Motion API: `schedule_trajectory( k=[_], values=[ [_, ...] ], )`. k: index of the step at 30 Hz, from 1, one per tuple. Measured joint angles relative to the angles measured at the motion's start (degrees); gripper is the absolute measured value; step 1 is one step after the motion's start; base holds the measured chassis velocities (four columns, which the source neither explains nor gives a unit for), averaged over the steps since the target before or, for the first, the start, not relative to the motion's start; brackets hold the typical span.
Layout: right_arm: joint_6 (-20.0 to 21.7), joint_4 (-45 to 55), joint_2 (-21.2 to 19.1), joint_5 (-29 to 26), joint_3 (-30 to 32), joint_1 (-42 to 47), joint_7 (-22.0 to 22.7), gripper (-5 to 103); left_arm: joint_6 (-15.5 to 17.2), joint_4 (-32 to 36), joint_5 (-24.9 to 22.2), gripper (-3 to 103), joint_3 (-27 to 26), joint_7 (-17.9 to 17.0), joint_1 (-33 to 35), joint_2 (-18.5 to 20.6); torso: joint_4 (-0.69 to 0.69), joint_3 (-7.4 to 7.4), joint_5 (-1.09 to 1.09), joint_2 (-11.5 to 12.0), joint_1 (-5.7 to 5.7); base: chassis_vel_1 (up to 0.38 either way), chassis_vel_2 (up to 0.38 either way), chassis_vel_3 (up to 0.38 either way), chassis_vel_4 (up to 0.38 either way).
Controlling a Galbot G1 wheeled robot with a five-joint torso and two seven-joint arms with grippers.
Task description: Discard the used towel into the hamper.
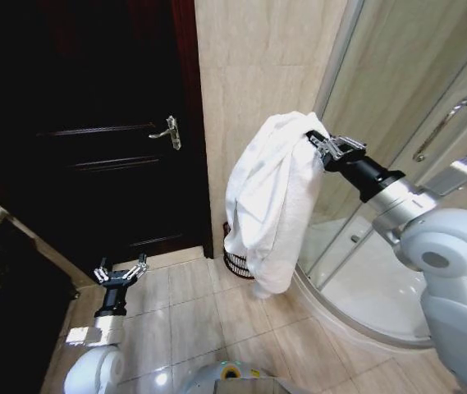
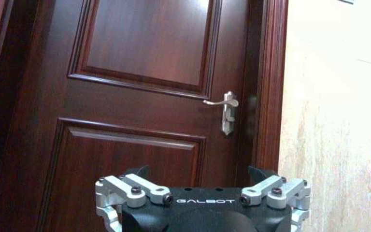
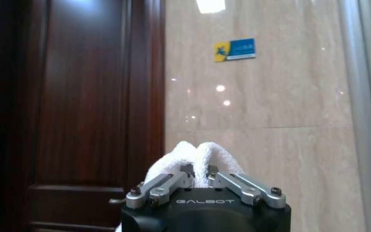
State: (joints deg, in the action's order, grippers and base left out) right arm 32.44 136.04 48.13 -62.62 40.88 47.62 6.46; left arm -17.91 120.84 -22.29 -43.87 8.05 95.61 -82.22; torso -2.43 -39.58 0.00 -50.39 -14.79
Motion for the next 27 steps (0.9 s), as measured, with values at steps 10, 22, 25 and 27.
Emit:
schedule_trajectory(
  k=[10,22,25,27],
  values=[
    [-3.9,-11.8,1.9,7.2,-5.1,-5.4,-3.2,7,0.0,-0.4,0.1,100,-0.1,0.6,-0.6,-0.2,0.01,-1.43,0.02,-2.6,-1.23,0.0,0.0,0.0,0.0],
    [-7.3,-25.8,4.8,11.6,-12.3,-19.4,-7.9,7,-0.9,-3.8,0.6,100,-1.1,3.4,-4.0,-4.0,0.01,-3.13,0.0,-5.8,-2.69,0.0,0.0,0.0,0.0],
    [-7.6,-29.6,5.6,12.0,-13.6,-23.4,-8.6,7,-1.0,-3.8,1.0,100,-1.7,3.9,-3.9,-5.3,0.01,-3.58,0.02,-6.6,-3.03,0.0,0.0,0.0,0.0],
    [-7.9,-33.1,6.2,12.4,-15.0,-27.2,-9.1,7,-1.4,-4.0,1.3,100,-2.3,4.5,-3.6,-6.5,0.02,-3.93,-0.01,-7.3,-3.32,0.0,0.0,0.0,0.0]
  ],
)
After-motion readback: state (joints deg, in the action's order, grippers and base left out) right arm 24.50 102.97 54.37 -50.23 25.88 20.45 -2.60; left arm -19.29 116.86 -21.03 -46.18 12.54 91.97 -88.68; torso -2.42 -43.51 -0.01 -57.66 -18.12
